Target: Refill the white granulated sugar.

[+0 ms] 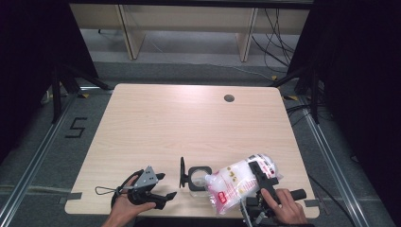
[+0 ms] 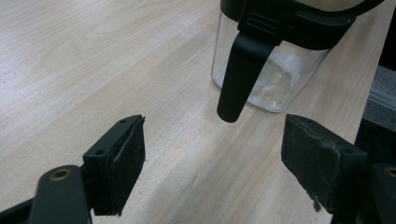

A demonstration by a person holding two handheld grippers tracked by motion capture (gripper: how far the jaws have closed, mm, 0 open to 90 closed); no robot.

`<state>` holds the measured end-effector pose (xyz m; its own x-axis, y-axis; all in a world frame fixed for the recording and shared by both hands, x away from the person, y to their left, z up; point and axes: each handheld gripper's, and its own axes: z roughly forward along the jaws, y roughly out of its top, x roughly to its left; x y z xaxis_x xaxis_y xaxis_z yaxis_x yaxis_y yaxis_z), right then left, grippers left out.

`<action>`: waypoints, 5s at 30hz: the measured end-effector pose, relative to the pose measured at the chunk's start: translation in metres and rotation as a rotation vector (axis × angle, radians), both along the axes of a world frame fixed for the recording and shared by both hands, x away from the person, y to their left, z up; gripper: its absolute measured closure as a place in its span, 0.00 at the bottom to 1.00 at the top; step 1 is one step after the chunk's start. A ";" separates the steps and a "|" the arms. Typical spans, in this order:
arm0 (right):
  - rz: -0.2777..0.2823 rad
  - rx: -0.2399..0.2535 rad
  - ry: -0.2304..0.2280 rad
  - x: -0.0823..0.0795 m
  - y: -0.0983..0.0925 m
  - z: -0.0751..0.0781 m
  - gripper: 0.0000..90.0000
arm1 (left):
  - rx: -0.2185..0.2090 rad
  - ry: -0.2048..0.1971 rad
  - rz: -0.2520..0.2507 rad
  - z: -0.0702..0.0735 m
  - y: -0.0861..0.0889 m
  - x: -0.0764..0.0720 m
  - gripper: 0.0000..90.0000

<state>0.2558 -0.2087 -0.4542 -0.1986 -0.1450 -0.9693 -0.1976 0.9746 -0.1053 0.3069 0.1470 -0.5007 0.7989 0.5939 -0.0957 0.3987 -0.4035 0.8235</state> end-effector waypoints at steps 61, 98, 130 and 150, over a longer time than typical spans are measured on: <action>0.034 -0.068 -0.049 -0.001 0.001 0.003 0.46 | 0.006 -0.009 -0.008 0.000 0.000 0.001 0.24; 0.046 -0.015 -0.077 -0.001 -0.002 0.001 0.46 | 0.002 -0.002 0.002 0.000 0.000 0.000 0.24; 0.069 -0.043 -0.072 -0.004 0.003 0.003 0.46 | 0.003 -0.001 0.000 0.000 0.000 0.000 0.24; 0.037 -0.021 -0.075 -0.003 -0.004 0.005 0.45 | 0.003 -0.004 -0.003 0.000 0.000 0.000 0.24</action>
